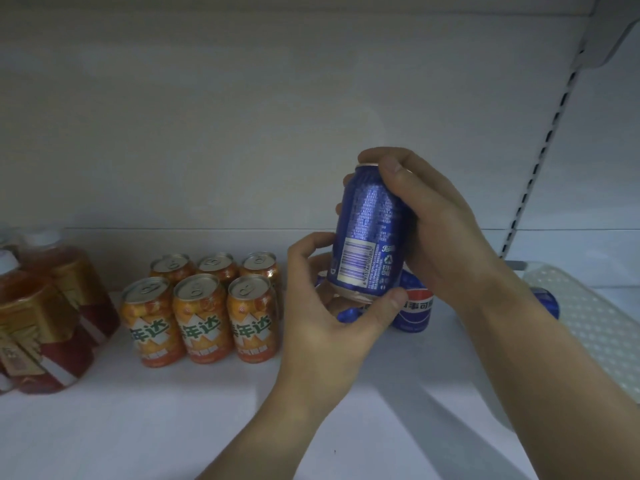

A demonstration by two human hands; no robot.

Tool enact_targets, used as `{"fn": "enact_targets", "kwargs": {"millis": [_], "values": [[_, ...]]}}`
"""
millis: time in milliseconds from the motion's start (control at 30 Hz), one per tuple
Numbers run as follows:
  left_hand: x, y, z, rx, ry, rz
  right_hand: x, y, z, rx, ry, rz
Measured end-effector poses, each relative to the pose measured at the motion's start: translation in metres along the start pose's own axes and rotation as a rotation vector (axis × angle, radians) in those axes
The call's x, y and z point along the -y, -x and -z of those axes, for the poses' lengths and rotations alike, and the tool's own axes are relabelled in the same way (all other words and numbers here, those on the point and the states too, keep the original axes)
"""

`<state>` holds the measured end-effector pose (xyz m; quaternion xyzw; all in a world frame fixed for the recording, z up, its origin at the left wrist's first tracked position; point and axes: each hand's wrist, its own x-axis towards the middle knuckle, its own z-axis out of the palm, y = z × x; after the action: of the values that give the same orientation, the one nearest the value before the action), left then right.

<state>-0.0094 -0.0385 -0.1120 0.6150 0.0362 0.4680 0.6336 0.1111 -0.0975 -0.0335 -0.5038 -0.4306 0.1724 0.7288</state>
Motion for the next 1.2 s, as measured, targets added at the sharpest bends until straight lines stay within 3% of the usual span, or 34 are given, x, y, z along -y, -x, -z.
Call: {"fn": "enact_targets", "kwargs": {"millis": [133, 433, 700, 800, 900, 1033, 1200], "values": [[-0.005, -0.002, 0.003, 0.014, 0.153, 0.033, -0.002, -0.002, -0.003, 0.009, -0.052, -0.044], [-0.002, -0.004, 0.002, 0.014, 0.208, 0.056, -0.005, -0.002, -0.002, 0.030, -0.055, -0.046], [-0.006, 0.001, 0.000, -0.112, -0.127, -0.145, -0.006, 0.002, -0.010, 0.015, -0.052, 0.002], [-0.010, 0.002, 0.000, -0.005, 0.046, -0.103, -0.001, 0.003, -0.012, -0.023, -0.048, 0.012], [-0.012, 0.000, 0.003, 0.078, 0.028, -0.049, 0.003, 0.002, -0.010, -0.053, -0.062, 0.037], [-0.009, -0.004, 0.005, 0.032, -0.008, 0.004, -0.001, 0.002, -0.009, -0.056, -0.039, 0.042], [-0.009, -0.004, 0.008, 0.085, 0.199, 0.073, -0.005, -0.002, -0.009, -0.004, -0.104, 0.007]]}}
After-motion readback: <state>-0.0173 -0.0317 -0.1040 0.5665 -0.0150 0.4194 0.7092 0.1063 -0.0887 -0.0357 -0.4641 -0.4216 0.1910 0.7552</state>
